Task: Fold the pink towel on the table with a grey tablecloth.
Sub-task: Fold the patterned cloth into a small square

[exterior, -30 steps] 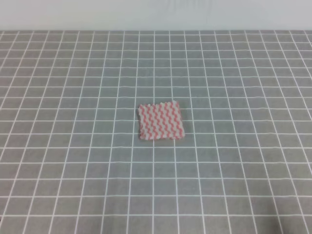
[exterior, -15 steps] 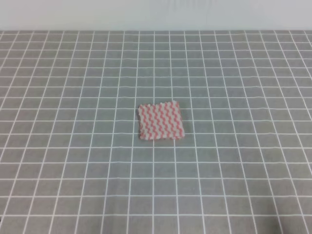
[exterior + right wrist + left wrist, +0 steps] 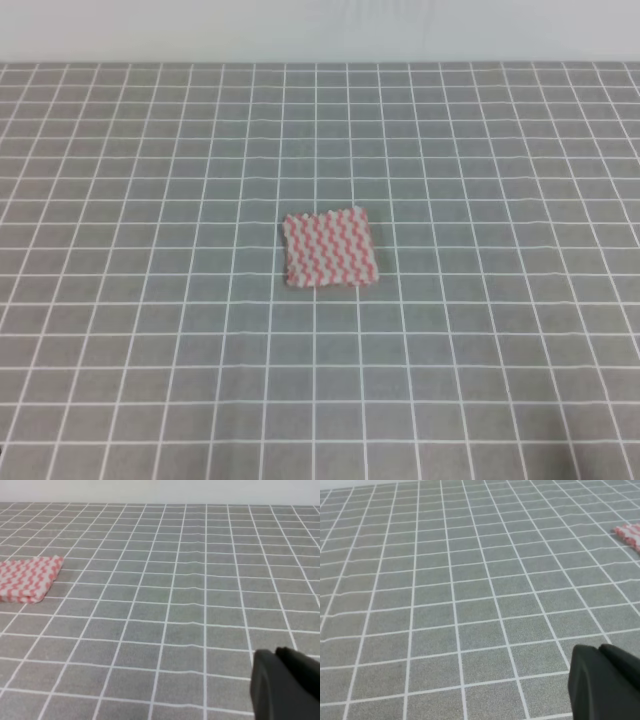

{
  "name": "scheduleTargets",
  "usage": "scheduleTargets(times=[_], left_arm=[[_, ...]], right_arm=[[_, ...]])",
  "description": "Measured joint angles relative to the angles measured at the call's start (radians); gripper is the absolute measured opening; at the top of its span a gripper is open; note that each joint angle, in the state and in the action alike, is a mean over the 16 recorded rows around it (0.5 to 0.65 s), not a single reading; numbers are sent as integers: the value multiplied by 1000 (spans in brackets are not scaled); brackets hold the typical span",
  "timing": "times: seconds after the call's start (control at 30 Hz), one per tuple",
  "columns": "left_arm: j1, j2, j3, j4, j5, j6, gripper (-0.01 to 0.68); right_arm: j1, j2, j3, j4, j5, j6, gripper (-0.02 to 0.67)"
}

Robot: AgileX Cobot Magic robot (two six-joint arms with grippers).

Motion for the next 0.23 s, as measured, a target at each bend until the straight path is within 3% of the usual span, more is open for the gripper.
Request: scheduleTargets(times=[0.23], left_arm=[[0,-3,0,0,2,0,-3]], right_arm=[[0,0,-1,0,1,0,-16]])
